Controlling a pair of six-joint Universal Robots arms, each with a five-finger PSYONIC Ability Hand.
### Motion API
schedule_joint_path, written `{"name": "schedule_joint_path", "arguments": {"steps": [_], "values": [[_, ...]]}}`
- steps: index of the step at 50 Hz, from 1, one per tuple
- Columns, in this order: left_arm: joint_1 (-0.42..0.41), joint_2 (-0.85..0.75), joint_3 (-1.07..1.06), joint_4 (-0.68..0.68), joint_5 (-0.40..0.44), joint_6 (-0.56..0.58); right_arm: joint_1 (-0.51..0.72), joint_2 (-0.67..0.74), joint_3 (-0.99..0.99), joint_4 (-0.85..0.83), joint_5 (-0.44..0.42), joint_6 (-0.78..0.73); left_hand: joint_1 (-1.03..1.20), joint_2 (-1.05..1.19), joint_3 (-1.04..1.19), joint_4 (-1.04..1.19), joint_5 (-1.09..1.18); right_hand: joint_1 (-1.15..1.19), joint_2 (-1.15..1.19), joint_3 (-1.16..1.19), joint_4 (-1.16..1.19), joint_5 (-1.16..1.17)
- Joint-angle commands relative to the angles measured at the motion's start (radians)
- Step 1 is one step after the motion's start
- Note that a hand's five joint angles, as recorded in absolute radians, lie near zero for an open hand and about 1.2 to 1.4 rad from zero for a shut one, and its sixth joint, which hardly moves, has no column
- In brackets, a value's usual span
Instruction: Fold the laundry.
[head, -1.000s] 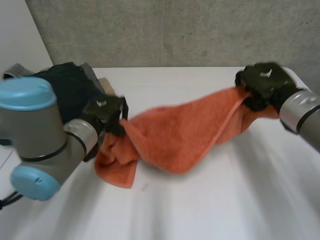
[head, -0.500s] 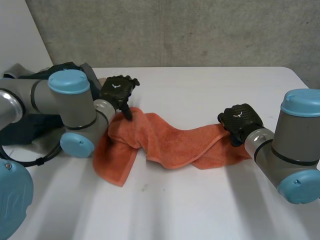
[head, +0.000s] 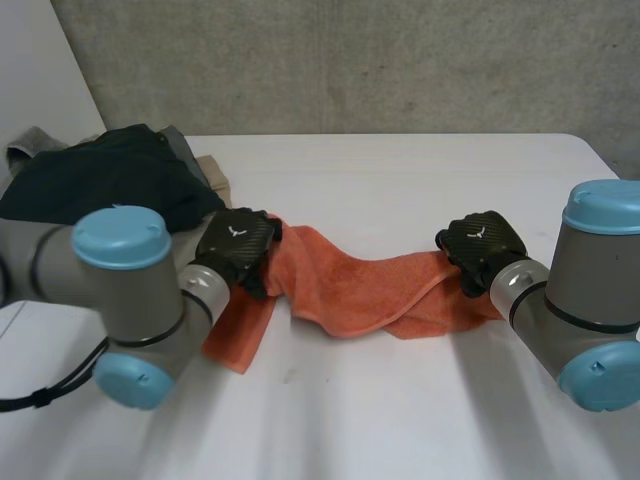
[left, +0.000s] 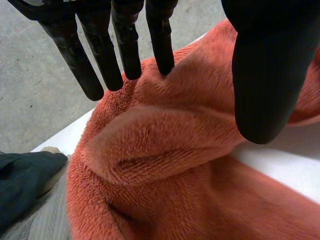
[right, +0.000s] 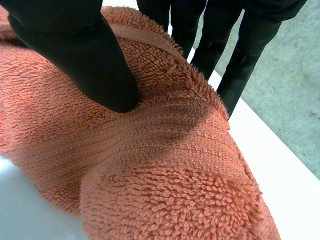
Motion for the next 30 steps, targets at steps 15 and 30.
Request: {"name": "schedule_joint_path", "arguments": {"steps": [15, 30], "values": [[0.034, 0.274, 0.182, -0.257, 0.026, -0.152, -0.126, -0.241, -0.099, 0.188, -0.004, -0.191, 0.914, 0.914, 0.913, 0.925, 0.93, 0.284, 0.222, 0.214, 0.195, 0.247], [0.204, 0.343, 0.323, -0.821, 0.354, -0.103, -0.183, -0.353, -0.228, 0.533, -0.011, -0.537, 0.914, 0.914, 0.913, 0.925, 0.93, 0.284, 0.222, 0.214, 0.195, 0.247]]}}
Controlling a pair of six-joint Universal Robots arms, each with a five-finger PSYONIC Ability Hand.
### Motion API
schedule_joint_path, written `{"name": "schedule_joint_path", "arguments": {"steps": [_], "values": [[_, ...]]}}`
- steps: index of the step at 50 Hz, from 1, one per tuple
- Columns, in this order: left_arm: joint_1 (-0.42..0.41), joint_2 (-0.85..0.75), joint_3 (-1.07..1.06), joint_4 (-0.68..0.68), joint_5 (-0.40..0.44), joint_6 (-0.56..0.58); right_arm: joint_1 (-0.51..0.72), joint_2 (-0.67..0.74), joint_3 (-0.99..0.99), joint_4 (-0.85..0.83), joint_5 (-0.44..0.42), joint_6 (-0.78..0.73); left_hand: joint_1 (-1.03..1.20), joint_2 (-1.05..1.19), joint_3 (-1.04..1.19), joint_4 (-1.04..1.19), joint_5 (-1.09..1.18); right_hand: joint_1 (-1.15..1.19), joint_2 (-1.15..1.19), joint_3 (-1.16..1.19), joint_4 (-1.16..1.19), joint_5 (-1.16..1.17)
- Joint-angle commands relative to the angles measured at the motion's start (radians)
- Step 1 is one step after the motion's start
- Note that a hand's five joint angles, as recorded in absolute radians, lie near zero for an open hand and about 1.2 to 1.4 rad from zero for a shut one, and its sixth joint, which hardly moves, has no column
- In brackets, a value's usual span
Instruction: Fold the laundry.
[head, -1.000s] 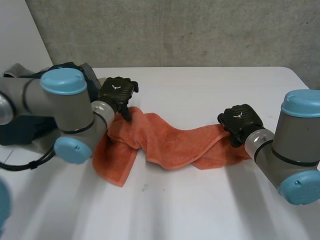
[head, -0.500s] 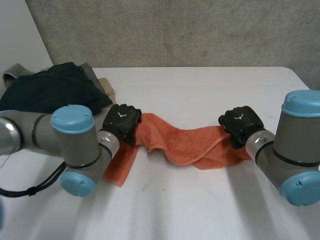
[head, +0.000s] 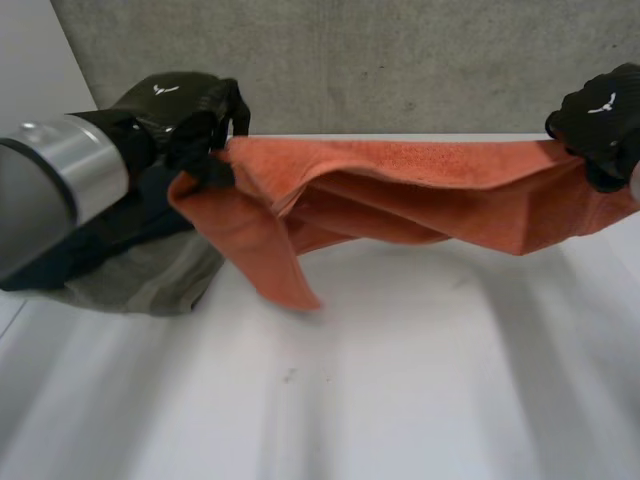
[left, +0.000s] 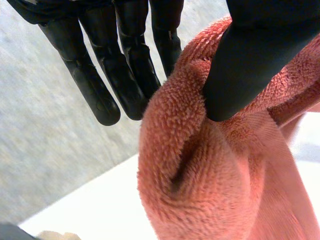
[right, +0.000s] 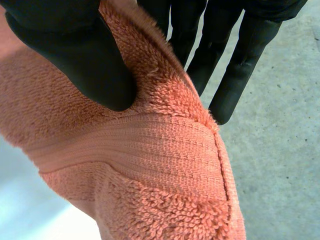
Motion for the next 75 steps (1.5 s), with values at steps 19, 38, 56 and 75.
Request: {"name": "schedule_joint_path", "arguments": {"steps": [19, 38, 56, 75], "values": [[-0.003, -0.482, 0.42, 0.674, -0.064, 0.23, -0.003, 0.25, -0.123, -0.73, 0.03, 0.395, 0.324, 0.204, 0.208, 0.198, 0.313, 0.284, 0.222, 0.208, 0.195, 0.247], [0.011, -0.431, 0.16, 0.627, -0.136, 0.038, 0.003, 0.371, -0.07, -0.589, -0.073, 0.399, 0.324, 0.204, 0.208, 0.198, 0.313, 0.284, 0.222, 0.208, 0.195, 0.247], [-0.019, -0.418, -0.115, 0.348, -0.148, 0.314, 0.0, 0.447, 0.179, -0.314, -0.065, 0.294, -0.415, -0.535, -0.531, -0.541, -0.426, -0.938, -0.999, -1.014, -1.027, -0.974], [-0.044, -0.005, -0.649, 0.521, -0.144, 0.291, -0.096, 0.128, 0.492, -0.461, -0.032, 0.33, -0.334, -0.453, -0.449, -0.459, -0.344, -0.819, -0.881, -0.895, -0.909, -0.856]]}}
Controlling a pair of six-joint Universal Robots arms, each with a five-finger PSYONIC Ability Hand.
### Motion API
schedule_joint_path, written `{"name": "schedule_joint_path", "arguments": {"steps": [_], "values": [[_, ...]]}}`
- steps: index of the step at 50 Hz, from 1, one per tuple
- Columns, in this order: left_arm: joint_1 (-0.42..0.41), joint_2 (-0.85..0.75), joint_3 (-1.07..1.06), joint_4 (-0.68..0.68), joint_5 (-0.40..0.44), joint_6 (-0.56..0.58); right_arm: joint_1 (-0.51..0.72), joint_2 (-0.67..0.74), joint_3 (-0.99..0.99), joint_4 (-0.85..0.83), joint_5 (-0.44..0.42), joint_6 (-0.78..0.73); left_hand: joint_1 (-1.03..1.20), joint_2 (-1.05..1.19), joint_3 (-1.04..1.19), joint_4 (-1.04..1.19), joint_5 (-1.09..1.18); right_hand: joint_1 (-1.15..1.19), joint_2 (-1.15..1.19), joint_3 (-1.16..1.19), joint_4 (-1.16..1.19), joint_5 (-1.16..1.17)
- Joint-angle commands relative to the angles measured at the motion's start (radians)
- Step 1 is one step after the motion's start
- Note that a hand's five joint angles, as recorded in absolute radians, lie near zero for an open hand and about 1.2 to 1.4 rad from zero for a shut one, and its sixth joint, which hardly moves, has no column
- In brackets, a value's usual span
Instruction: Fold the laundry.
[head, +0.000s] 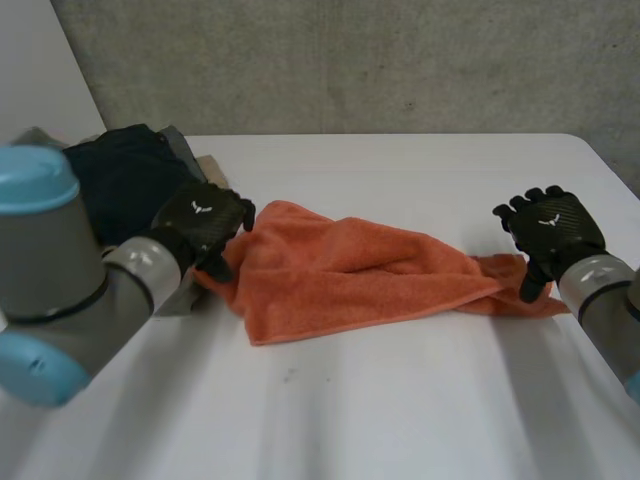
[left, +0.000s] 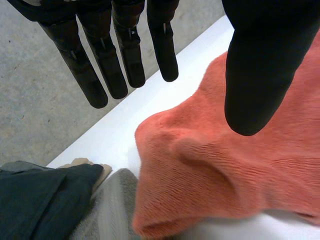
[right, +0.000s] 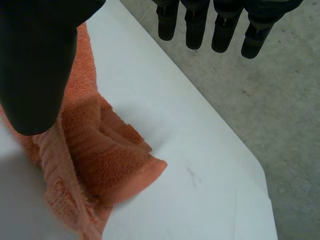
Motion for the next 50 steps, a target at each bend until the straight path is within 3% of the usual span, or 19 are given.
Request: {"name": "schedule_joint_path", "arguments": {"steps": [1, 6, 15, 19, 21, 25, 26, 41, 45, 47, 48, 49, 50], "values": [[-0.006, 0.111, -0.258, 0.102, 0.004, 0.005, -0.088, -0.051, 0.083, 0.025, -0.014, -0.008, 0.161, 0.164, 0.165, 0.165, 0.167, 0.103, 0.118, 0.119, 0.119, 0.106], [-0.005, 0.09, -0.315, 0.162, 0.008, 0.0, -0.131, -0.051, 0.072, 0.071, -0.077, -0.006, 0.149, 0.152, 0.153, 0.153, 0.155, 0.197, 0.212, 0.214, 0.213, 0.2], [0.009, -0.041, -0.282, 0.191, 0.011, 0.0, -0.179, 0.052, -0.024, 0.269, -0.302, 0.048, 0.0, 0.002, 0.003, 0.003, 0.006, 0.396, 0.412, 0.413, 0.413, 0.4], [0.012, -0.096, -0.239, 0.227, 0.01, 0.002, -0.175, 0.089, -0.058, 0.326, -0.321, 0.081, -0.065, -0.062, -0.061, -0.061, -0.059, 0.414, 0.429, 0.431, 0.43, 0.418], [0.012, -0.119, -0.216, 0.248, 0.007, 0.003, -0.175, 0.101, -0.063, 0.328, -0.324, 0.083, -0.091, -0.089, -0.088, -0.088, -0.086, 0.548, 0.564, 0.565, 0.564, 0.552], [0.015, -0.173, -0.156, 0.277, 0.005, 0.005, -0.175, 0.13, -0.084, 0.314, -0.318, 0.095, -0.092, -0.089, -0.088, -0.088, -0.086, 1.147, 1.162, 1.163, 1.163, 1.15], [0.015, -0.183, -0.144, 0.277, 0.005, 0.006, -0.172, 0.147, -0.099, 0.311, -0.313, 0.107, -0.092, -0.089, -0.088, -0.088, -0.086, 1.17, 1.186, 1.187, 1.186, 1.174], [0.002, -0.369, 0.114, 0.273, -0.001, 0.017, -0.172, 0.096, -0.061, 0.251, -0.293, 0.143, -0.054, -0.051, -0.05, -0.05, -0.048, 1.171, 1.186, 1.187, 1.187, 1.174], [0.002, -0.418, 0.194, 0.27, 0.001, 0.011, -0.182, 0.089, -0.054, 0.249, -0.292, 0.143, 0.084, 0.087, 0.088, 0.088, 0.09, 1.171, 1.186, 1.187, 1.187, 1.174], [0.0, -0.432, 0.234, 0.271, 0.004, 0.003, -0.186, 0.087, -0.052, 0.249, -0.287, 0.143, 0.272, 0.275, 0.275, 0.276, 0.278, 1.171, 1.186, 1.187, 1.187, 1.174], [0.0, -0.433, 0.246, 0.271, 0.002, 0.002, -0.186, 0.086, -0.052, 0.248, -0.284, 0.143, 0.31, 0.313, 0.314, 0.314, 0.316, 1.058, 1.074, 1.075, 1.074, 1.062], [0.0, -0.436, 0.258, 0.27, 0.002, 0.002, -0.186, 0.077, -0.052, 0.248, -0.275, 0.141, 0.354, 0.357, 0.358, 0.358, 0.36, 0.627, 0.642, 0.644, 0.643, 0.631], [-0.001, -0.444, 0.284, 0.27, 0.004, 0.0, -0.186, 0.072, -0.052, 0.249, -0.27, 0.135, 0.462, 0.465, 0.466, 0.466, 0.468, 0.469, 0.484, 0.485, 0.485, 0.472]]}}
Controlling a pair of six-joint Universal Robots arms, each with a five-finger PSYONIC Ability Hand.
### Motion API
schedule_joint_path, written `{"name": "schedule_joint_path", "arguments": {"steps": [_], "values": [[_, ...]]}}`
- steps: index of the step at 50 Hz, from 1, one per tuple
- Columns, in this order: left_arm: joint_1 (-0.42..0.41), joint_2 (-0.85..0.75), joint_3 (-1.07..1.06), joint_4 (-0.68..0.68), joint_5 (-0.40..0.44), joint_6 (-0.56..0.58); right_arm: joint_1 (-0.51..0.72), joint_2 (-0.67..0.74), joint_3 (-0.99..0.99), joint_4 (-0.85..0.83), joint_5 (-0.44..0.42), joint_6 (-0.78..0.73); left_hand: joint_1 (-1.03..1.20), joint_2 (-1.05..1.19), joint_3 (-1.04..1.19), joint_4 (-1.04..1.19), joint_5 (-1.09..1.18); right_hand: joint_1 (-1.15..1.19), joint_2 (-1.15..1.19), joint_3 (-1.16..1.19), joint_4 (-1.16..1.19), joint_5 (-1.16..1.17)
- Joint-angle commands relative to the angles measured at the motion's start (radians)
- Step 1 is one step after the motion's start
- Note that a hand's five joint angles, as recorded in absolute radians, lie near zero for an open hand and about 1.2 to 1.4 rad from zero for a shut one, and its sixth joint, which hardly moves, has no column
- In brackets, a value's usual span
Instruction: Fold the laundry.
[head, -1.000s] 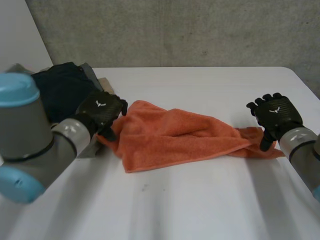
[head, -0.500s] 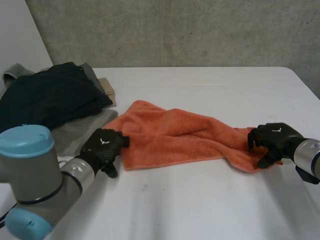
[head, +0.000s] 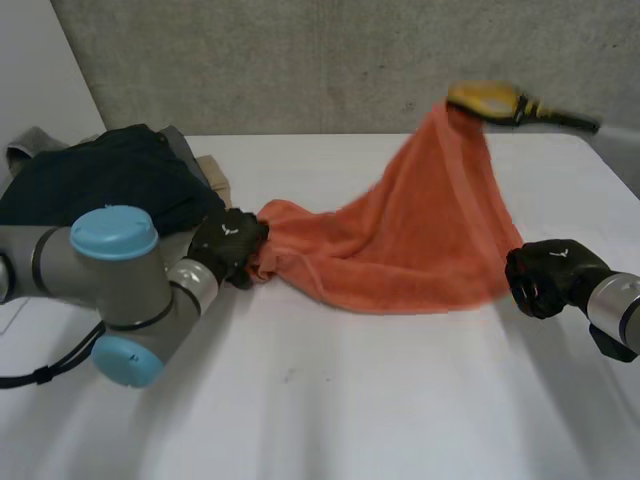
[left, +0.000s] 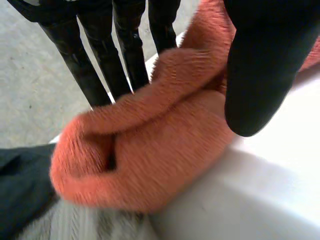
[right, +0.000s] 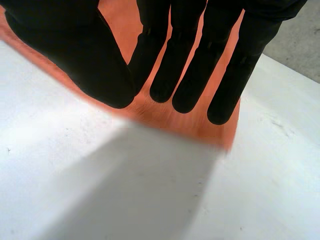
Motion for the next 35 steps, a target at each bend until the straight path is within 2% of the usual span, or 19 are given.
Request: {"name": "schedule_joint_path", "arguments": {"steps": [1, 6, 15, 24, 31, 35], "values": [[-0.004, -0.043, 0.119, -0.001, 0.003, -0.011, -0.007, -0.024, 0.003, 0.001, 0.026, -0.012, 0.383, 0.404, 0.413, 0.41, 0.411, -0.509, -0.536, -0.541, -0.546, -0.531], [-0.021, -0.089, 0.209, -0.001, -0.002, -0.011, -0.008, -0.076, 0.013, 0.007, 0.047, -0.018, 0.674, 0.694, 0.704, 0.7, 0.701, -0.556, -0.583, -0.588, -0.593, -0.578], [-0.021, -0.094, 0.251, -0.037, -0.005, -0.037, -0.005, -0.176, 0.065, 0.004, 0.034, -0.038, 0.674, 0.694, 0.704, 0.7, 0.702, -0.674, -0.701, -0.706, -0.711, -0.696], [-0.028, 0.156, 0.168, -0.187, 0.006, -0.143, -0.007, -0.214, 0.097, 0.01, 0.046, -0.147, 0.674, 0.694, 0.704, 0.7, 0.702, -0.726, -0.753, -0.759, -0.763, -0.748], [-0.033, 0.32, 0.127, -0.216, 0.008, -0.149, 0.001, -0.224, 0.08, 0.013, 0.044, -0.158, 0.674, 0.694, 0.704, 0.7, 0.702, -0.917, -0.944, -0.949, -0.954, -0.939], [-0.041, 0.379, 0.108, -0.227, 0.008, -0.149, 0.059, -0.236, 0.082, 0.022, 0.04, -0.15, 0.674, 0.694, 0.704, 0.7, 0.702, -0.96, -0.987, -0.992, -0.997, -0.982]]}}
